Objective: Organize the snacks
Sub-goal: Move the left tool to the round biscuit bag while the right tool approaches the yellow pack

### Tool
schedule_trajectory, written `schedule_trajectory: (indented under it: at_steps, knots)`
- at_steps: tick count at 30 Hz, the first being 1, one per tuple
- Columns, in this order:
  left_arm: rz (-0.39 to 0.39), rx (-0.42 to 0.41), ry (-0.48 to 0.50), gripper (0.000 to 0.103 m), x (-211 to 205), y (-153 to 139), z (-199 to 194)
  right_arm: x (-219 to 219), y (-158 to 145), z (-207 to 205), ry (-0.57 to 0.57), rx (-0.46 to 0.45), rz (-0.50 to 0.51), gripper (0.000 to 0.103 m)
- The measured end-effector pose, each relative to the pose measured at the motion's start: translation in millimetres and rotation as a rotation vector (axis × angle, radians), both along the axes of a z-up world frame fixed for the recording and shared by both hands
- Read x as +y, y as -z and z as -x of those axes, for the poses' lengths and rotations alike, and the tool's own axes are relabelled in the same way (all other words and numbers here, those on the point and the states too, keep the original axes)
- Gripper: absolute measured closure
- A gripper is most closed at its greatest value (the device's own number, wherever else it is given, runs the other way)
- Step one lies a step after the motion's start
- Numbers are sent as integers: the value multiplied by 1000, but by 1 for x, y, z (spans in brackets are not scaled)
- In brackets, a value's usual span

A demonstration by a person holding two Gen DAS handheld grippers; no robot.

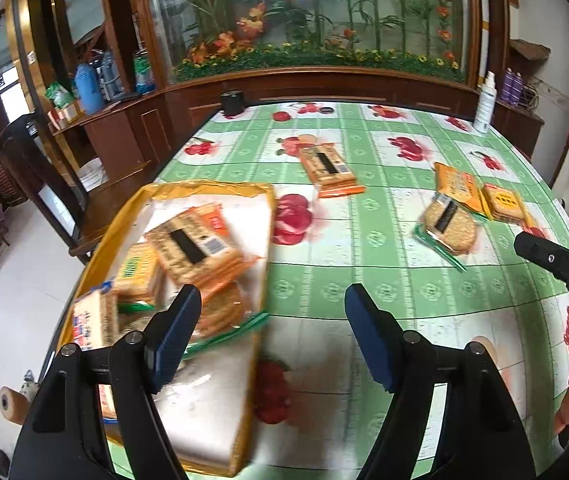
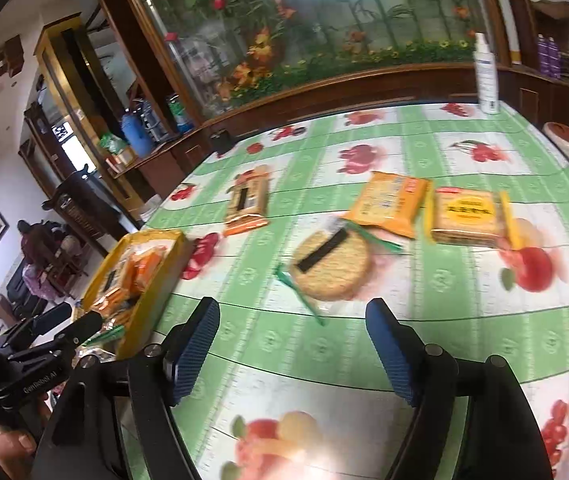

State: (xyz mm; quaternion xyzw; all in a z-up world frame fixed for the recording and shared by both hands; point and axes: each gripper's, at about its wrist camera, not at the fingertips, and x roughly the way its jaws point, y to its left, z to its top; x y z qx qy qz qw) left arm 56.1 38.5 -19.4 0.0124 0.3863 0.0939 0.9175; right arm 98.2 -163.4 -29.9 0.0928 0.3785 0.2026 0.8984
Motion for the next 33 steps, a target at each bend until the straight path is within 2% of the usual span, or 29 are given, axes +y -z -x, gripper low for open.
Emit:
schedule_trajectory:
  at_steps: [9,14,17,20,25,29,33]
  knots:
    - [40,52,108,29,-39,11,-19,-59,6,-17,123,18,28,24]
    - [72,73,193,29,-66,13,-38,-82,14,-51,200,55,56,20]
    - [79,75,236,29,-78,13,-49,-86,21,-74,228,75,100,14]
    - [106,84,263,29,-85,13,-62,-87,30,-97,249,96,141,14]
    - [135,92,265,29,-87,15,-81,-89,50,-130,285,157,179,14]
    - [151,99,262,29,-86,18,-91,-86,55,-143,319,162,206,3]
    - [159,107,262,29,-85,22,-101,-79,56,-155,346,161,258,2]
